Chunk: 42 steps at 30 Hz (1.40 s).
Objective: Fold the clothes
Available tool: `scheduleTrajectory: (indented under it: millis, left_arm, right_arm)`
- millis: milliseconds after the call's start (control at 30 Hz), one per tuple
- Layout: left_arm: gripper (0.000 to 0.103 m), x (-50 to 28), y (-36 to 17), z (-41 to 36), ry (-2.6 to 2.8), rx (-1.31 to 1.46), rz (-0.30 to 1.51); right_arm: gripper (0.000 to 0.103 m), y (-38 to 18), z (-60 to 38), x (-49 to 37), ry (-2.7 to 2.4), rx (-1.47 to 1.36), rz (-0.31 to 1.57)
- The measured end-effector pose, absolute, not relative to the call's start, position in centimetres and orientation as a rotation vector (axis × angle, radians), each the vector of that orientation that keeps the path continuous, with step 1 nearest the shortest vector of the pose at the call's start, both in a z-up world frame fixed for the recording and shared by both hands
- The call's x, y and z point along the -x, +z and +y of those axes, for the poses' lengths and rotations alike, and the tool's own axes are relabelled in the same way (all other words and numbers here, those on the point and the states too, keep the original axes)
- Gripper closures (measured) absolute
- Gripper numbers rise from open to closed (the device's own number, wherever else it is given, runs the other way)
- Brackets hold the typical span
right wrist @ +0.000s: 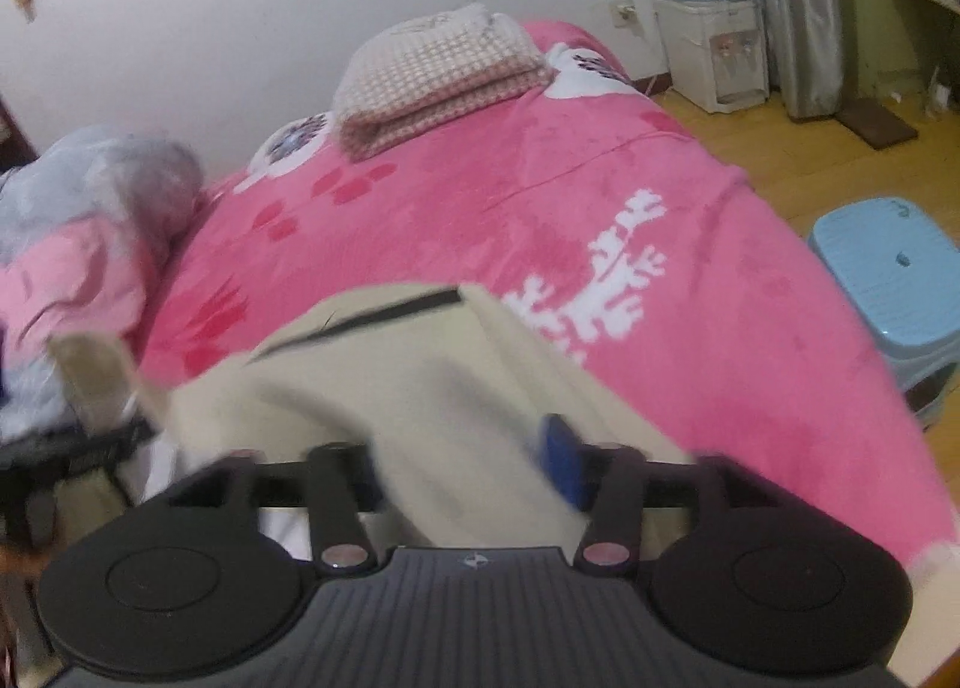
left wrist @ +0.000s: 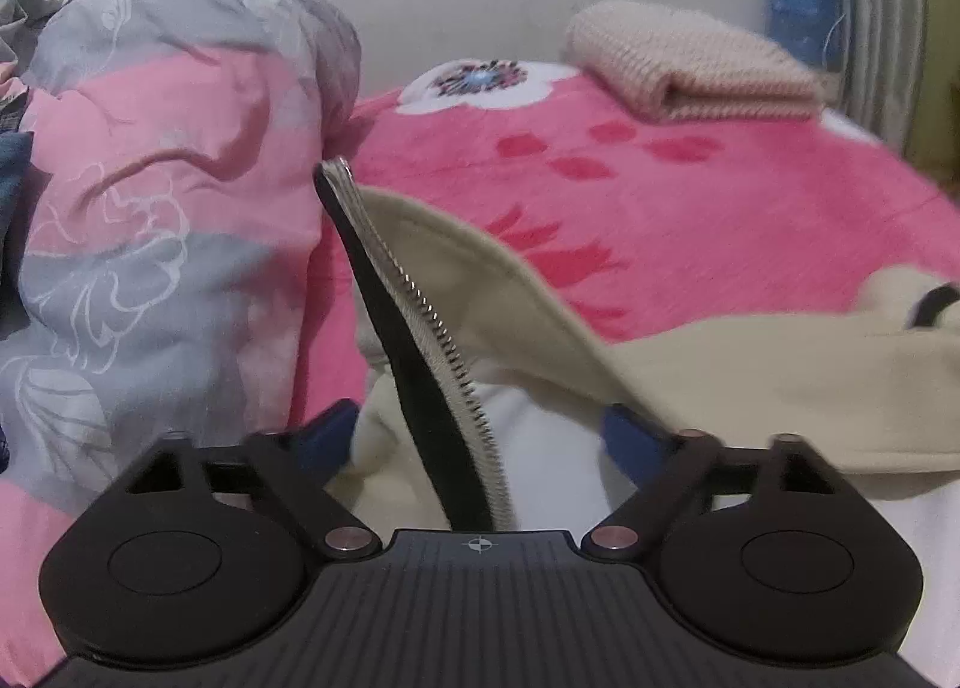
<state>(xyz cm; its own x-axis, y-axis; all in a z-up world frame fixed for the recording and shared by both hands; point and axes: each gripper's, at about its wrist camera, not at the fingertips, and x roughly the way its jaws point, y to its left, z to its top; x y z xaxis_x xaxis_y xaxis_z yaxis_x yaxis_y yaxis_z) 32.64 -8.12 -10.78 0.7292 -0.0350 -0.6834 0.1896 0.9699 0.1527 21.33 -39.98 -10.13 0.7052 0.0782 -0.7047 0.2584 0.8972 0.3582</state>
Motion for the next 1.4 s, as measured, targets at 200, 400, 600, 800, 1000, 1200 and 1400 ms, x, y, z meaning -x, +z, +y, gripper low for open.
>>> scheduleTrajectory:
  millis: [200, 400, 600, 800, 1000, 1200, 1400]
  left_arm:
    - [0.004, -30.4, -7.5, -7.5, -0.102, -0.114, 0.715]
    - [0.004, -26.1, -4.1, -5.8, -0.089, -0.016, 0.682]
    - [0.004, -21.6, 0.8, -2.9, -0.077, -0.022, 0.627]
    - [0.000, -16.3, 3.4, 1.8, -0.098, -0.041, 0.639]
    - [0.005, -11.1, -2.9, 5.9, -0.155, 0.101, 0.707]
    - [0.021, -8.7, -9.7, 10.9, -0.117, 0.272, 0.803]
    - [0.019, -10.8, -13.5, 15.9, 0.005, 0.479, 0.866]
  right_arm:
    - [0.006, -6.8, -38.8, -14.2, -0.099, -0.491, 0.702]
    - [0.006, -4.3, -39.0, -6.4, -0.051, -0.722, 0.588]
    - [0.008, -3.5, -37.6, -1.5, 0.100, -0.957, 0.548]
    - [0.008, -4.4, -30.6, -5.2, 0.274, -0.840, 0.697]
    - [0.022, -8.7, -25.2, -11.8, 0.170, -0.602, 0.863]
    - [0.042, -11.6, -22.1, -12.8, 0.157, -0.392, 1.052]
    - [0.091, -11.0, -20.7, -10.2, 0.225, -0.431, 1.081]
